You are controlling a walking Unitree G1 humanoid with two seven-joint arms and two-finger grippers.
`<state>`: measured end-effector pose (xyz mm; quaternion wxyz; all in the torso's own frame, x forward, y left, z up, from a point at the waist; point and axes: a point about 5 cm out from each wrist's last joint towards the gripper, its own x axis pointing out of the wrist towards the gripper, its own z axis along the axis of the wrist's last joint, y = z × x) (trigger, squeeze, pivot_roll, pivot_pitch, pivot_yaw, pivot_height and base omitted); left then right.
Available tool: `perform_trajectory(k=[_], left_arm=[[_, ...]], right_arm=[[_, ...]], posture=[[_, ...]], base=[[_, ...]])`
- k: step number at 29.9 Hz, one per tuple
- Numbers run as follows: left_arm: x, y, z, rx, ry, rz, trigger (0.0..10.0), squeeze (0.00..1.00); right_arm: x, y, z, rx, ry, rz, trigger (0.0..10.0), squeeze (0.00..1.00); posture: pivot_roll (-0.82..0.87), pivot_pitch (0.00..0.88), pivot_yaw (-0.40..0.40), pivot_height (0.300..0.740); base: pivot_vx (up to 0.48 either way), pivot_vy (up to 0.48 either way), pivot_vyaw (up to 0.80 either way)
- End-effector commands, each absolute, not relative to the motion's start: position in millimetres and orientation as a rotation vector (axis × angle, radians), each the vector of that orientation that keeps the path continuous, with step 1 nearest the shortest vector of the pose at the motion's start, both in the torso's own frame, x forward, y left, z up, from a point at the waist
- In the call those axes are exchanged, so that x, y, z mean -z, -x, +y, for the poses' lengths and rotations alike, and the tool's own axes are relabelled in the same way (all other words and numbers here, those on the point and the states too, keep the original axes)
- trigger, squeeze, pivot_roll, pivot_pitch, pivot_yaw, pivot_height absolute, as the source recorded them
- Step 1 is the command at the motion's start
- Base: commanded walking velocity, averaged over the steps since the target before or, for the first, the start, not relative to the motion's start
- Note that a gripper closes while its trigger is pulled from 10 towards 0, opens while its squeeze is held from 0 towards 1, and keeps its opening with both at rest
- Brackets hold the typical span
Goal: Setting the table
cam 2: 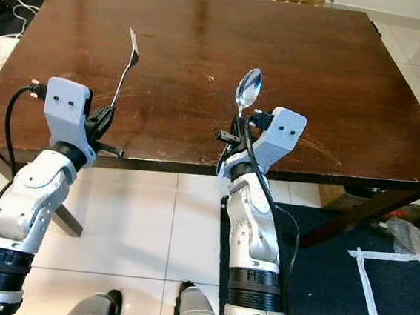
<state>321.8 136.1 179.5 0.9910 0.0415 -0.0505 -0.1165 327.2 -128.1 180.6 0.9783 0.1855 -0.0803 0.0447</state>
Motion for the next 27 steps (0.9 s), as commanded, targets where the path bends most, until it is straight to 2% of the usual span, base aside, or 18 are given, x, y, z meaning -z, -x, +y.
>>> perform_trajectory(k=[1, 27], left_arm=[[-170.5, -318.9, 136.1, 0.227, -0.101, -0.08, 10.0, 0.0], [-160.2, -312.1, 135.6, 0.231, -0.106, -0.086, 10.0, 0.0]], right_arm=[[-177.7, -325.6, -126.7, -0.101, -0.377, -0.153, 10.0, 0.0], [-165.8, -323.4, -123.5, -0.151, -0.384, -0.102, 10.0, 0.0]], posture=[[0.01, 0.096, 0.006, 0.74], [0.01, 0.103, -0.002, 0.74]], base=[[0.0, 0.0, 0.0], [0.0, 0.0, 0.0]])
